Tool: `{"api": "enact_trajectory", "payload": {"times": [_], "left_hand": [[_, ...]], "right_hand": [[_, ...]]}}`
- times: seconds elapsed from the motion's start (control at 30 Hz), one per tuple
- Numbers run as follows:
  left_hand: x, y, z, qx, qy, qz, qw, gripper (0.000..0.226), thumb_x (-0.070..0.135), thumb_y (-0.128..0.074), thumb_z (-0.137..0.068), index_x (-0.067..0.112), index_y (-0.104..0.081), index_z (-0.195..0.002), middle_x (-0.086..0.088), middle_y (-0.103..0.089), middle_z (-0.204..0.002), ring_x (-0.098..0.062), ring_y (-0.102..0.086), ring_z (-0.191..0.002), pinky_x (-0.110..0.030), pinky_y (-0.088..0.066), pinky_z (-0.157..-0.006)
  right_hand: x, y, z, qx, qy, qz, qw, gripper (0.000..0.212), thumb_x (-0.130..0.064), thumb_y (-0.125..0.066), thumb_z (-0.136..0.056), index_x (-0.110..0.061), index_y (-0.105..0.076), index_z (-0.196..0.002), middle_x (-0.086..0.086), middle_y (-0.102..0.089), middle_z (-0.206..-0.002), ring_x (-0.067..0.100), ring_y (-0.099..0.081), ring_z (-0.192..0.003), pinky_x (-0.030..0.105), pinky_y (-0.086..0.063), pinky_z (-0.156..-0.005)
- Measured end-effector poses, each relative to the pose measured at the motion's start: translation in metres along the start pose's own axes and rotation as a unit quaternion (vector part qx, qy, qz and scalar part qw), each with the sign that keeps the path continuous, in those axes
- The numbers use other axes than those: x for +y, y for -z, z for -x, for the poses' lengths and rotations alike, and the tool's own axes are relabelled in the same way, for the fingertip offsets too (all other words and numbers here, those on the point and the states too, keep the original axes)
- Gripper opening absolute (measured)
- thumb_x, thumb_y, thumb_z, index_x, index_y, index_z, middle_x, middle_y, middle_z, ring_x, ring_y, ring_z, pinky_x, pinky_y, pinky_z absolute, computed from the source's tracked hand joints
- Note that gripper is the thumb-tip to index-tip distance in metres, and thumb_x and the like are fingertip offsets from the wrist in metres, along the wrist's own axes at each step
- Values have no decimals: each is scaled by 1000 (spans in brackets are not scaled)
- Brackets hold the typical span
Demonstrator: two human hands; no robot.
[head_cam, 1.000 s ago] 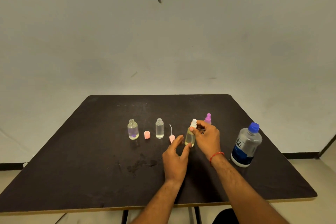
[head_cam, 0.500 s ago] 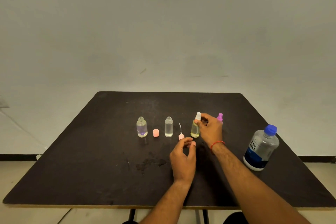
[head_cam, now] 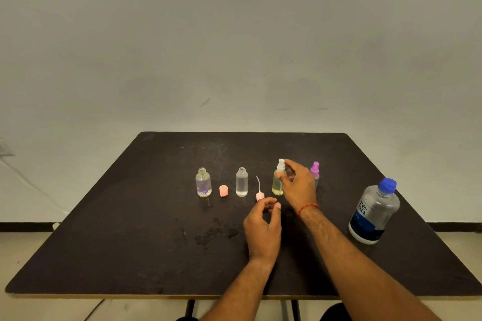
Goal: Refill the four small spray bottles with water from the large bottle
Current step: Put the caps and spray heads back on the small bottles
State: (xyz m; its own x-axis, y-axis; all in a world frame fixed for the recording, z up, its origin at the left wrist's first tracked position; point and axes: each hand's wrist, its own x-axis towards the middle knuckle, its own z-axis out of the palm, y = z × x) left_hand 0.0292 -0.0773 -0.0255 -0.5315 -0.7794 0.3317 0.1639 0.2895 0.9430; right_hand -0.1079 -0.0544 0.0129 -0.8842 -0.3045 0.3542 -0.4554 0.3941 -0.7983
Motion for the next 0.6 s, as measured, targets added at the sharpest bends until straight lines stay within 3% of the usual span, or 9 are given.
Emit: {"api": "enact_trajectory", "payload": {"times": [0.1,0.23,0.43,0.53,0.6], "left_hand": [[5,2,1,19,-24,6,1000,22,11,-71,-92,33,-71,-94,17,-72,-89,-3,-69,-91,-15,-54,-79],[6,6,1,59,-41,36,997,20,7,-70,-92,26,-74,-95,18,-74,-93,-7,-71,-92,-17,-54,-81],[9,30,-30,127,-27,48,990,12,9,-72,-91,21,-73,-93,10,-74,-88,-4,-70,-85,-16,-52,-77],[-2,42,-54,116,-14,14,993,19,15,-75,-89,22,-69,-106,8,-72,-101,-4,-68,-96,-21,-53,-85],[-11,47,-64,89,-9,-32,995,33,20,-77,-88,24,-64,-118,9,-69,-114,-2,-64,-106,-10,-47,-87]], "right_hand": [[-6,4,16,47,28,-11,998,42,-13,-73,-84,-11,-62,-125,3,-66,-115,15,-61,-105,27,-54,-88],[-10,4,46,75,67,-20,995,27,-10,-73,-83,-14,-67,-108,-6,-62,-95,12,-60,-87,32,-56,-77],[-6,-13,67,2,26,15,1000,24,-35,-76,-78,-22,-68,-95,-6,-63,-85,9,-60,-79,25,-52,-72],[-14,-21,70,-11,31,56,998,26,-40,-76,-76,-21,-65,-89,-8,-61,-80,9,-58,-77,21,-45,-67],[-18,-25,70,-20,33,78,996,27,-39,-78,-74,-20,-62,-85,-8,-59,-77,10,-57,-75,22,-43,-64]]}}
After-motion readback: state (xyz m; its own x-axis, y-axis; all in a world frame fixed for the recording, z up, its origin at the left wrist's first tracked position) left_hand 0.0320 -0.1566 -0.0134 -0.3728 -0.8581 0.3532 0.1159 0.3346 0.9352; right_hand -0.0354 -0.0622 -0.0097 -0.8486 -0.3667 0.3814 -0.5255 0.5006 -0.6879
